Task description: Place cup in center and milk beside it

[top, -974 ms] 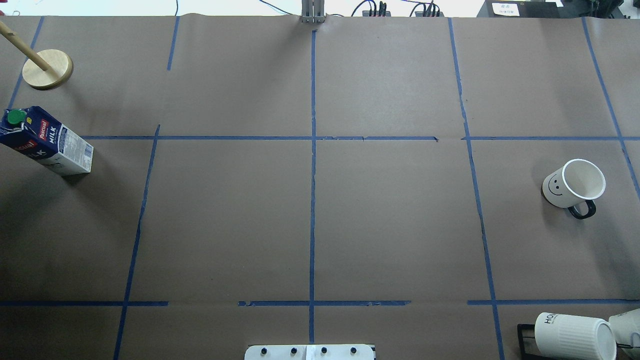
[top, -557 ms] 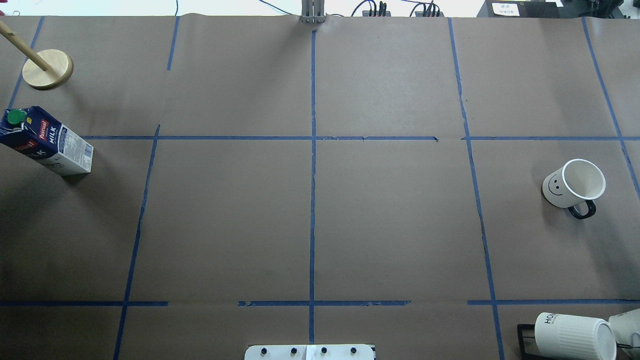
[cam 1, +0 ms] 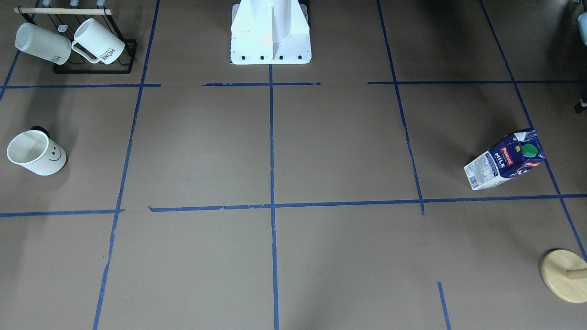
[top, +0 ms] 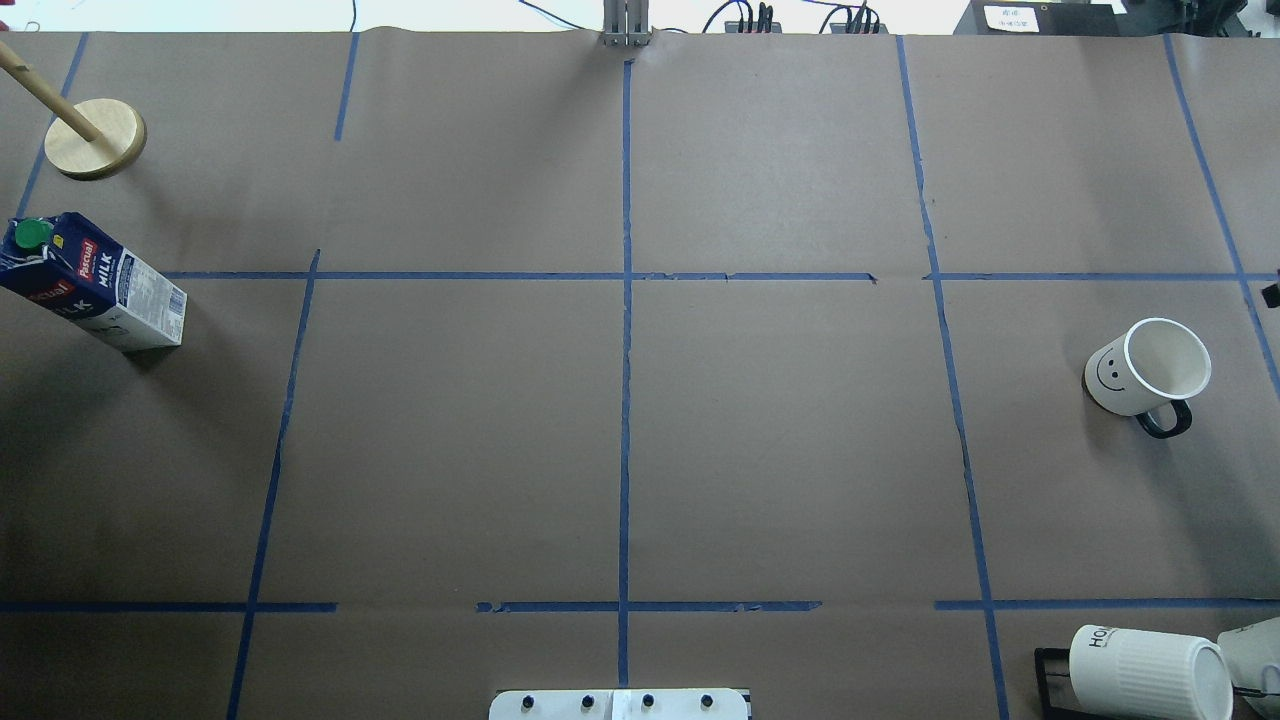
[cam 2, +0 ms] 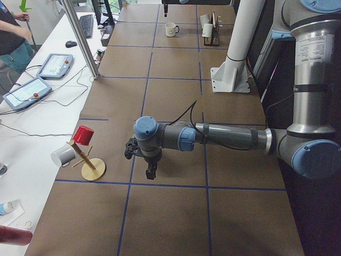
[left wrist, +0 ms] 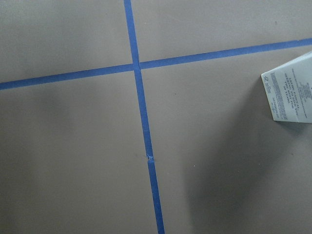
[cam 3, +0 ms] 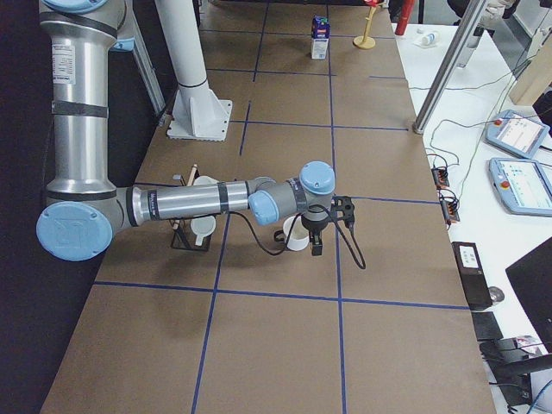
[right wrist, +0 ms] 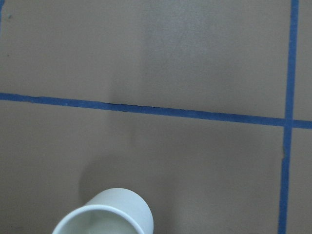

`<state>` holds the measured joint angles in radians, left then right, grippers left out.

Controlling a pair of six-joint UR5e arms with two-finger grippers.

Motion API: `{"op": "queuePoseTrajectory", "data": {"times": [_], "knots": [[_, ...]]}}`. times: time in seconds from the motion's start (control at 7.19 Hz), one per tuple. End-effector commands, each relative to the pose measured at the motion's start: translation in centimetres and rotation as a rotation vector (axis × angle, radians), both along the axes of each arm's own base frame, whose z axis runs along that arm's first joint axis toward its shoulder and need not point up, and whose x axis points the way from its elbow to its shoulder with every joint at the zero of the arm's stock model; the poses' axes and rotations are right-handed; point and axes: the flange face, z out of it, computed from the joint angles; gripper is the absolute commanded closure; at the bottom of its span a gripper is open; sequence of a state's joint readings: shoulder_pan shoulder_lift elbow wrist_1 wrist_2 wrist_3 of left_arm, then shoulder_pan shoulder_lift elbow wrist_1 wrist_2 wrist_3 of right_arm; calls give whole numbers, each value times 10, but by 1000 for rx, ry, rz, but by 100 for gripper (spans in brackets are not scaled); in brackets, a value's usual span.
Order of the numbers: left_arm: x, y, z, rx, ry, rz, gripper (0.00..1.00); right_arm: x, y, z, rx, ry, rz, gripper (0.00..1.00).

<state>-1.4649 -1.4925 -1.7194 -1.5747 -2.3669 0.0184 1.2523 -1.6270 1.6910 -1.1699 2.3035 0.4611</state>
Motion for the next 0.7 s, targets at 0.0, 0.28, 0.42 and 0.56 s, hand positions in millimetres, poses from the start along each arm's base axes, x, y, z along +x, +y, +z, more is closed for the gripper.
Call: {"op": "queuePoseTrajectory", "data": {"times": [0.0, 0.28, 0.42, 0.56], "knots": [[1, 0, 0, 1, 2, 2, 0, -31, 7, 20, 20, -20, 25, 0], [1, 1, 0, 1, 2, 2, 0, -50, 28, 40, -4, 8, -24, 0], [1, 1, 0, 1, 2, 2, 0, -54, 32, 44, -8, 19, -32, 0], [1, 1, 0, -1, 1, 2, 0, -60, 35, 55, -26, 30, -44, 3]]}}
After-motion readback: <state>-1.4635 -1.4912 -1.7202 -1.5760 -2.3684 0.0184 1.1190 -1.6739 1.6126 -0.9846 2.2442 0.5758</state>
